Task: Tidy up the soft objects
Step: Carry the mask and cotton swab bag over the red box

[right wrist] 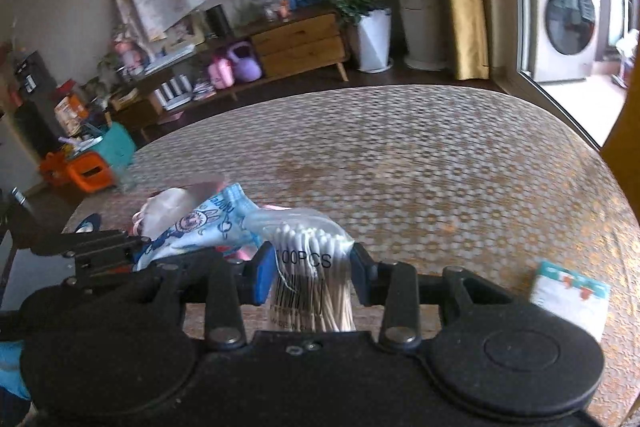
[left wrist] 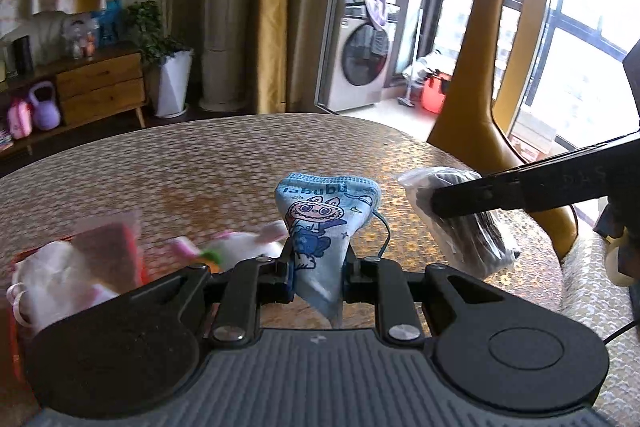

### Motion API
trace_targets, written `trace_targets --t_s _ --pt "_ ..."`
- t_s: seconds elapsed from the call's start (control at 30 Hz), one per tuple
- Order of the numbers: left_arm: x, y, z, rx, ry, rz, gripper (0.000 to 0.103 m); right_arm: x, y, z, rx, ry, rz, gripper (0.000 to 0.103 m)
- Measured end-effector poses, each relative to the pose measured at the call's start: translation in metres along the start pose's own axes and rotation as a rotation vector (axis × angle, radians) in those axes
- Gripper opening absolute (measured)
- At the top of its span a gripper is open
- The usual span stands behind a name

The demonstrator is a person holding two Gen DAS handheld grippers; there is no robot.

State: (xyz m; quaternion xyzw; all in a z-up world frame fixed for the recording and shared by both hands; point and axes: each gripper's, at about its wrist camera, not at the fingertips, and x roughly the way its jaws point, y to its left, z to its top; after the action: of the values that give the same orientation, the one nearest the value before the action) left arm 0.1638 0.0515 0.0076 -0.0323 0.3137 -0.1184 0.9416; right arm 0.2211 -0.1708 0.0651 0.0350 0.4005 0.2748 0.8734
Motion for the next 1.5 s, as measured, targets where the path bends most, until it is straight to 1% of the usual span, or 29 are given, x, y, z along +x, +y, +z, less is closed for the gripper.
trace_targets --t_s 0.33,0.63,0.83,1.03,1.2,1.33,1.5 --pt "-0.040 0.070 -0.011 -0.062 -0.019 0.082 0.020 0.025 0.072 0.005 -0.077 0.018 0.063 0.038" --pt "-0.060 0.128 -0.023 -0.119 -0.026 0.155 0.020 0.058 0.131 0.013 -0.144 0.045 0.118 0.038" --pt "-0.068 0.164 -0.033 -0.159 -0.023 0.204 0.020 0.085 0.162 0.015 -0.174 0.073 0.147 0.038" --pt "-0.065 0.195 -0.040 -0.195 -0.008 0.257 0.020 0.110 0.185 0.020 -0.186 0.088 0.166 0.038" --pt "-0.056 0.218 -0.046 -0.210 0.012 0.301 0.020 0.134 0.196 0.024 -0.180 0.094 0.171 0.038" --pt "-0.042 0.230 -0.050 -0.226 0.040 0.312 0.020 0.158 0.202 0.028 -0.177 0.103 0.155 0.038" --pt "-0.019 0.234 -0.050 -0.215 0.060 0.316 0.020 0.190 0.198 0.026 -0.162 0.135 0.119 0.038"
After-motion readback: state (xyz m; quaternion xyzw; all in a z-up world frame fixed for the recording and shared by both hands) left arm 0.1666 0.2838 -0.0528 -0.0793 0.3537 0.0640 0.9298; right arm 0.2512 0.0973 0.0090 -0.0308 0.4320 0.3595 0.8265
